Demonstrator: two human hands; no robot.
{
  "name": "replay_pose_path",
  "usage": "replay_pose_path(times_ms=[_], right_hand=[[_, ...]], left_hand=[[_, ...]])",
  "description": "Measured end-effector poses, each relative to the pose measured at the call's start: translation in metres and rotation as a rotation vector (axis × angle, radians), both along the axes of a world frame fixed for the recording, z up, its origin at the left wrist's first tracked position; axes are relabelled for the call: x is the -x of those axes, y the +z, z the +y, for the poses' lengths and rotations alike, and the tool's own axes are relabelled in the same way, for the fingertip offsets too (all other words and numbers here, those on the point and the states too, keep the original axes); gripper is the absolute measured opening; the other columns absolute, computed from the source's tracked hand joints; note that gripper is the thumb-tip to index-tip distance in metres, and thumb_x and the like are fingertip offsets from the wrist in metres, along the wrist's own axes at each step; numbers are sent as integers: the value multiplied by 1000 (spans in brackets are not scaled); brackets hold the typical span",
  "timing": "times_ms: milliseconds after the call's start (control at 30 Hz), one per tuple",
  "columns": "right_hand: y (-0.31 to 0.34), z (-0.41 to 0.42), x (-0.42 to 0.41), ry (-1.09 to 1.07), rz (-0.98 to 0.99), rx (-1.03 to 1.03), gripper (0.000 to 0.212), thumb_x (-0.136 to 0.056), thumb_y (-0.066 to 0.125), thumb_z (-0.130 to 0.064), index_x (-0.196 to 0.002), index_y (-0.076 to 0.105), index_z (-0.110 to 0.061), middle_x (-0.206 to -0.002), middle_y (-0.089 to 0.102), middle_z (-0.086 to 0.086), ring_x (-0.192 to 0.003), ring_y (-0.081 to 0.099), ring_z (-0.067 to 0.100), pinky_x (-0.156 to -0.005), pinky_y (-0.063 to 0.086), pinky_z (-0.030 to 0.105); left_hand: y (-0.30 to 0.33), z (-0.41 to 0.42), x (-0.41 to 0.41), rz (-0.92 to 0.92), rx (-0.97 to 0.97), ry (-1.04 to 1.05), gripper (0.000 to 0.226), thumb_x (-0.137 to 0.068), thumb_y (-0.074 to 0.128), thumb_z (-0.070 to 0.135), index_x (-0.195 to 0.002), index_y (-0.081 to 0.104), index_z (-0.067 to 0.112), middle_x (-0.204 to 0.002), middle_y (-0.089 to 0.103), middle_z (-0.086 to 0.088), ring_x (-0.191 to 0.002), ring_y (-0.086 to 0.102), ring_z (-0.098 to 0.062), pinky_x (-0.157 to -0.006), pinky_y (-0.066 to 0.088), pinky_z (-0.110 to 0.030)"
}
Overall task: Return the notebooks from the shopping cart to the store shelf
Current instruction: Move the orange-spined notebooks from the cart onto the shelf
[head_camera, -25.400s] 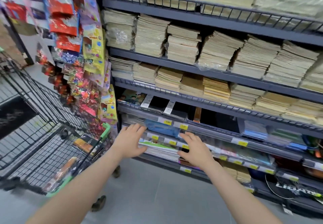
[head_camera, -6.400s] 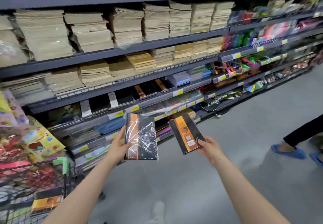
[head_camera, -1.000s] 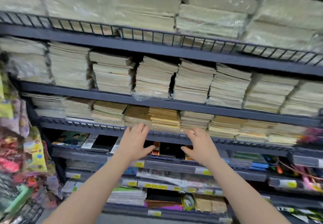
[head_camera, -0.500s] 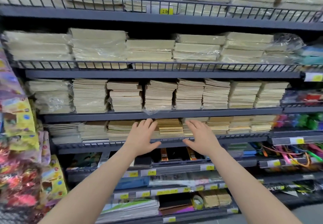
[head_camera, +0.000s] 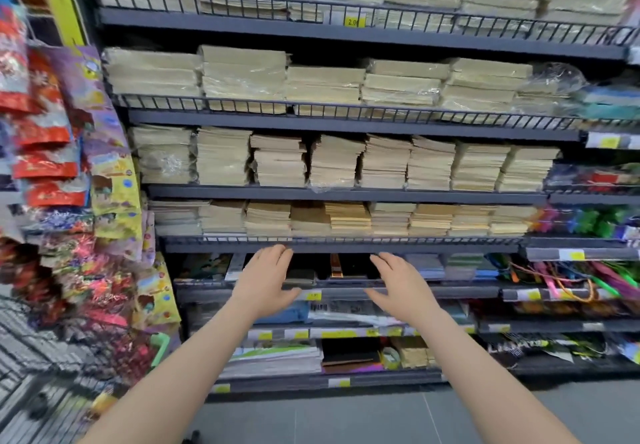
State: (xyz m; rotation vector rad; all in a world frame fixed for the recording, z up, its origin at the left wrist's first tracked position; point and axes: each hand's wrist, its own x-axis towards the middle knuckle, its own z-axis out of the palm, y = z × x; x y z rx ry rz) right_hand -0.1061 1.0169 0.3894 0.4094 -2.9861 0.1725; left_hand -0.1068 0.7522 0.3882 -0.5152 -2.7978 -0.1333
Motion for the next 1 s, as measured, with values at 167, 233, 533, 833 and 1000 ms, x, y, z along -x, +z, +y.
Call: replay_pose_path(times_ms=[167,233,533,833,1000], right_hand=[[23,-17,-43,7,23,-4,68,-90,47,-45,-147,20,-20,-153,25,2,-140,24,20,-114,25,33],[35,-29,-56,23,46,-8,67,-91,48,-43,-147,21,-19,-152,26,4,-139,26,21,-113,26,33],[49,-103,-111,33,43,32,63,-92,49,-37,-146,23,-19,-150,29,2,-136,30,20,-107,33,31],[14,-231,-160,-53,-65,95,63,-92,49,-34,-147,21,-19,-151,27,2,-136,30,21,-103,39,33],[2,-310,-176,-22,-77,135,60,-93,48,-34,-146,23,-19,-148,30,1,-134,33,19,-104,38,32]], left_hand=[[14,-21,-42,34,-52,18,73,-85,56,48,-140,34,6,-139,40,-10,-128,38,-27,-108,32,-35],[20,-33,-53,80,-44,16,73,-84,58,47,-138,37,4,-137,44,-13,-126,42,-29,-106,35,-37],[13,-106,-95,99,-53,14,69,-81,57,51,-134,43,9,-126,50,-9,-114,49,-27,-94,43,-39],[-8,-271,-138,45,-26,45,69,-82,56,51,-136,41,10,-130,47,-9,-118,47,-28,-93,43,-41],[-23,-353,-158,-15,-4,87,70,-79,39,59,-130,46,11,-116,53,-9,-105,53,-29,-80,48,-38]])
